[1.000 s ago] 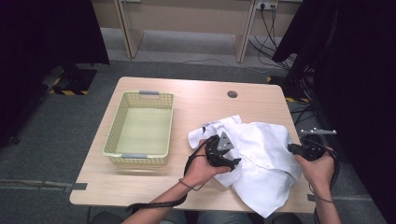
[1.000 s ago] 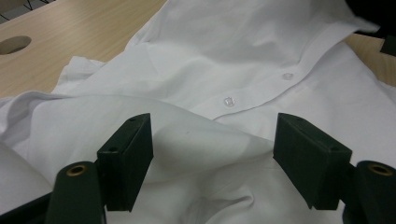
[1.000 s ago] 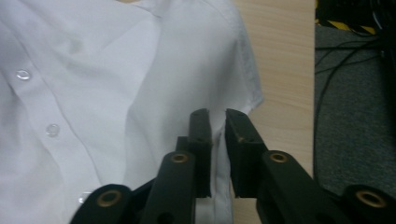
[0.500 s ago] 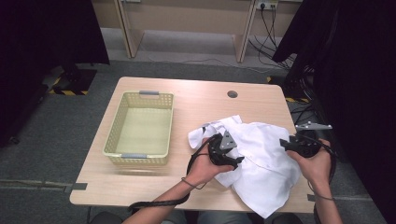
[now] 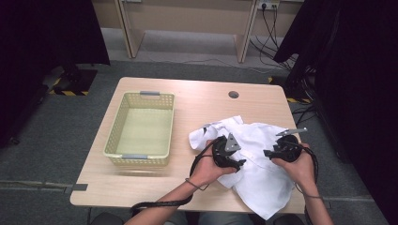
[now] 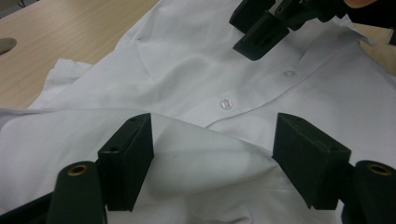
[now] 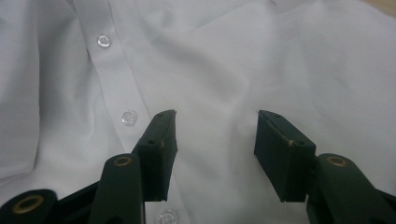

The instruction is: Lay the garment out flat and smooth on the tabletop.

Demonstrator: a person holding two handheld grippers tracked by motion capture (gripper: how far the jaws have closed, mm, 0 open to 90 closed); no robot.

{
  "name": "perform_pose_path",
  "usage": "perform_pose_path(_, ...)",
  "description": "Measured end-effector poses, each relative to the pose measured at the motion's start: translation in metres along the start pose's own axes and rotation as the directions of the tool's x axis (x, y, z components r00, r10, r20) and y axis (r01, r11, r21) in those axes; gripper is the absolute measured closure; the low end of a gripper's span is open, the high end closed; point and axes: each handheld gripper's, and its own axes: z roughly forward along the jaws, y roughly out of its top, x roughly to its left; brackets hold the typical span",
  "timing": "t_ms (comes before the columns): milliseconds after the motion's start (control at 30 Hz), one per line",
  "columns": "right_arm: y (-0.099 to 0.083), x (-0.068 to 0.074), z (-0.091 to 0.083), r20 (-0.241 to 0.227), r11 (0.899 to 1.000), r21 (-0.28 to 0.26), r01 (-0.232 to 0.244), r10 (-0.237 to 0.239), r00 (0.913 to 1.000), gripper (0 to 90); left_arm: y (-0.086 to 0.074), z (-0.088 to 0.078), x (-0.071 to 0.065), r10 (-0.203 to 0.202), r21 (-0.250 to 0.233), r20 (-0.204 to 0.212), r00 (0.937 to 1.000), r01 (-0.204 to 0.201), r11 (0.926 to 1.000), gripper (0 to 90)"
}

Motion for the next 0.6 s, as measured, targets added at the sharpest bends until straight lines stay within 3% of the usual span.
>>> perform_pose_path(367, -0.015, 0.01, 0.013, -0.05, 0.997, 0.069, 0.02, -0.017, 0.9986, 46.9, -0.007, 0.006, 0.003, -0.005, 0.062, -0.027, 0.9996, 0.006, 0.998, 29.4)
perform_pose_path(600, -0.024, 0.019, 0.014, -0.062, 0.996, 0.08, 0.029, -0.024, 0.9978, 47.1, -0.014, 0.006, 0.011, -0.023, 0.094, -0.049, 0.9985, 0.027, 0.9952, 29.5)
